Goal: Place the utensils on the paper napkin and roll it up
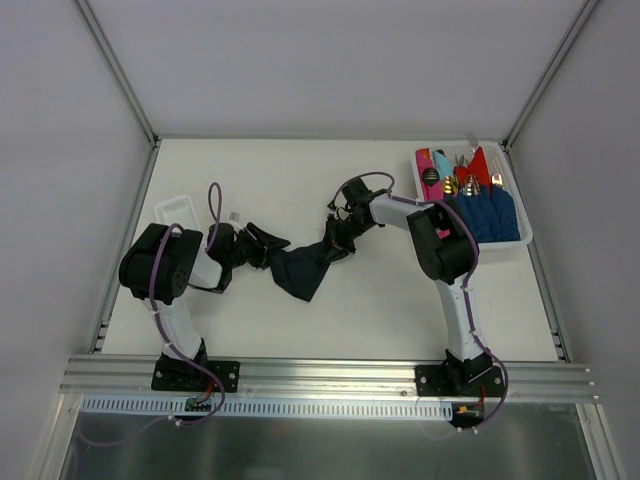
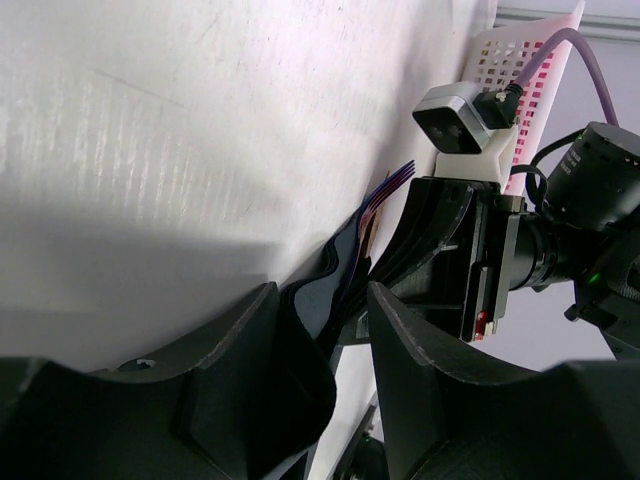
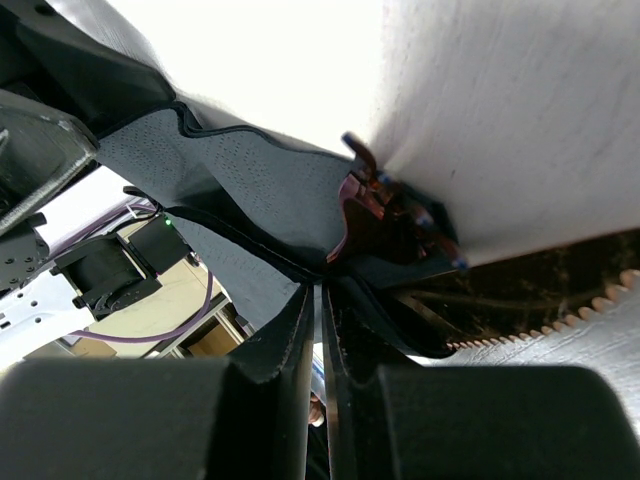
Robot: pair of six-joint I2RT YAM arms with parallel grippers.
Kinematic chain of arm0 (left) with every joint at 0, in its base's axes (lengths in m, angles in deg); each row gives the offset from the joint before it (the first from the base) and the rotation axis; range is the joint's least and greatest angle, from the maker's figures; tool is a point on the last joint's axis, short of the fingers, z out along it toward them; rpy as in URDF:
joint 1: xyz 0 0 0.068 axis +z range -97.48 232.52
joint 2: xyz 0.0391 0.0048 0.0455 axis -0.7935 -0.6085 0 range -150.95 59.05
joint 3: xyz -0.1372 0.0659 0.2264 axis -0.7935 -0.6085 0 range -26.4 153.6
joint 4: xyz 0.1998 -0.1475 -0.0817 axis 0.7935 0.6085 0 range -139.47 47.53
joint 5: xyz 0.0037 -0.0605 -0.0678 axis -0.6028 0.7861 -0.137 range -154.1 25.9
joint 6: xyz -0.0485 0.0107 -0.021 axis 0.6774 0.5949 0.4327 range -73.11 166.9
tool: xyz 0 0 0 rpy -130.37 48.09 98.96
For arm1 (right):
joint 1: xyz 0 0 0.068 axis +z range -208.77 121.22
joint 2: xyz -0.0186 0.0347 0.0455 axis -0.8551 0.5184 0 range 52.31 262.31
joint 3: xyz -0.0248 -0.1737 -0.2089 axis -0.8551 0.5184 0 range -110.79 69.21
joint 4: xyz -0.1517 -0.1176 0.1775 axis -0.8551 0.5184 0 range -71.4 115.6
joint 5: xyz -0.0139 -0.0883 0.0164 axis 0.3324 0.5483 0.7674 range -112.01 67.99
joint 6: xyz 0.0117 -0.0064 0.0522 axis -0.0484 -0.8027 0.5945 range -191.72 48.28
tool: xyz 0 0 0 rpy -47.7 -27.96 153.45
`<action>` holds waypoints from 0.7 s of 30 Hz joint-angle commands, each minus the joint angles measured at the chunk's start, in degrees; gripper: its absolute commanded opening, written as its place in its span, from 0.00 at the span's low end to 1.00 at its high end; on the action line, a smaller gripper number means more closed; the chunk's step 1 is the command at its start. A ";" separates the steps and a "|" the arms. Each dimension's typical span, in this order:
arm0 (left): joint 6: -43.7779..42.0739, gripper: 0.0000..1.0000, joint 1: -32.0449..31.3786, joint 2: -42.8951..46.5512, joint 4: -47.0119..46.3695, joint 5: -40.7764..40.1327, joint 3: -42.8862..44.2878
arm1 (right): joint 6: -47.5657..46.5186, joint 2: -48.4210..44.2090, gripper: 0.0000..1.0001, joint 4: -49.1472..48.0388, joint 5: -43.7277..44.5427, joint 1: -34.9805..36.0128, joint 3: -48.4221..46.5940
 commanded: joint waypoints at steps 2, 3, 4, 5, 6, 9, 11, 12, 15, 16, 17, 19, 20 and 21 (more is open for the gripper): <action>-5.78 0.44 -0.27 -3.25 11.70 -1.86 -0.43 | -2.92 2.32 0.11 2.69 6.51 0.30 -0.26; -6.13 0.44 -0.27 -2.90 11.96 -1.51 -0.78 | -2.83 2.41 0.11 2.60 6.52 0.30 -0.26; -6.39 0.44 -0.27 -1.85 12.31 -1.25 -1.30 | -2.83 2.32 0.11 2.60 6.60 0.30 -0.17; -7.27 0.44 -0.27 -1.06 13.27 -1.16 -2.44 | -2.92 2.32 0.10 2.60 6.60 0.30 -0.17; -7.71 0.44 -0.18 -0.27 13.81 -1.07 -3.15 | -2.83 2.32 0.10 2.69 6.69 0.22 -0.17; -9.12 0.43 -0.18 3.42 16.44 -0.28 -5.43 | -2.92 2.32 0.10 2.60 6.87 0.30 -0.08; -9.91 0.43 -0.18 6.23 17.93 0.25 -6.84 | -2.74 2.32 0.10 2.69 6.95 0.22 -0.08; -10.43 0.43 -0.09 7.20 19.51 0.16 -7.28 | -2.74 2.32 0.10 2.69 6.95 0.30 -0.08; -11.58 0.43 -0.18 11.07 22.50 -0.10 -8.34 | -2.66 2.23 0.10 2.60 7.31 0.30 0.09; -11.67 0.42 -0.09 12.12 23.29 -0.19 -8.51 | -2.74 2.23 0.10 2.60 7.31 0.39 0.10; -11.76 0.42 -0.09 13.78 23.82 -0.36 -8.60 | -2.74 2.15 0.10 2.60 7.31 0.31 0.10; -12.55 0.42 -0.18 15.72 25.84 -0.80 -8.51 | -2.65 2.14 0.10 2.60 7.31 0.30 0.10; -12.90 0.42 -0.18 16.26 26.46 -0.80 -8.25 | -2.74 2.23 0.10 2.60 7.31 0.30 0.10; -12.99 0.41 -0.09 16.52 26.90 -0.98 -8.08 | -2.66 2.23 0.10 2.60 7.31 0.30 0.10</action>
